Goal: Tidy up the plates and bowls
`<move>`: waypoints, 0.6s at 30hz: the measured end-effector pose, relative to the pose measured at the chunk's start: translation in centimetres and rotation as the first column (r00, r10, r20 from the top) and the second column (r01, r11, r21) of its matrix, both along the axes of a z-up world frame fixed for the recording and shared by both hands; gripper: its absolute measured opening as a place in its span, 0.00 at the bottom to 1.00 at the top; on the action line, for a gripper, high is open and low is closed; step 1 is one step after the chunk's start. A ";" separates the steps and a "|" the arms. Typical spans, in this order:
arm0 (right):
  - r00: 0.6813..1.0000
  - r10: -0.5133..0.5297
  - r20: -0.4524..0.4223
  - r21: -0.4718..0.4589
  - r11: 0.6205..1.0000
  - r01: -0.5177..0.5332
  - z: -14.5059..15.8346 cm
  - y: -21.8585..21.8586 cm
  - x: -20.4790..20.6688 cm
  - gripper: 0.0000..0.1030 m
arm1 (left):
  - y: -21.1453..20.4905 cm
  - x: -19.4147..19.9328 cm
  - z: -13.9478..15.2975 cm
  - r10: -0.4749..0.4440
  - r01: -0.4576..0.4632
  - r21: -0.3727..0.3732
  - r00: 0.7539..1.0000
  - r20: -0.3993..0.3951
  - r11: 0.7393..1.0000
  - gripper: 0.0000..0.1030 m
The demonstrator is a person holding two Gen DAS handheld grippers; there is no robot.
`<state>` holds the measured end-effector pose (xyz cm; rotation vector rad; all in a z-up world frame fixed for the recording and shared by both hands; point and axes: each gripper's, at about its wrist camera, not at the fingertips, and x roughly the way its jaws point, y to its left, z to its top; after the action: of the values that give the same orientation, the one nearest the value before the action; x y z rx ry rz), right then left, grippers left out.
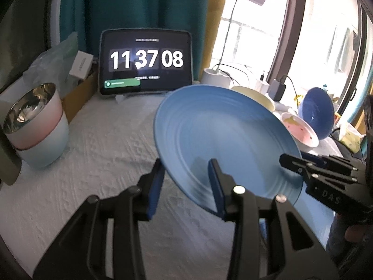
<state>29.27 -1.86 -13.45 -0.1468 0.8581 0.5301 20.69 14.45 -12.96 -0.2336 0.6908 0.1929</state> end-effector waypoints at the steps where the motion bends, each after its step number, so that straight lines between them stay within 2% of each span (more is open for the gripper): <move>1: 1.000 -0.003 0.001 -0.001 1.000 0.003 0.1 -0.3 -0.1 0.29 | -0.1 0.0 0.0 -0.004 0.004 0.000 1.000 0.000 1.000 0.38; 18: 0.998 -0.068 -0.003 -0.003 0.998 0.068 0.1 -5.2 -2.7 0.29 | -5.2 -1.1 -0.4 -0.078 0.078 0.005 0.997 -0.016 0.997 0.38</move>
<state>26.62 -7.06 -13.34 -0.1192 0.8637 0.4659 19.61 9.24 -13.32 -0.1994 0.7138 0.1220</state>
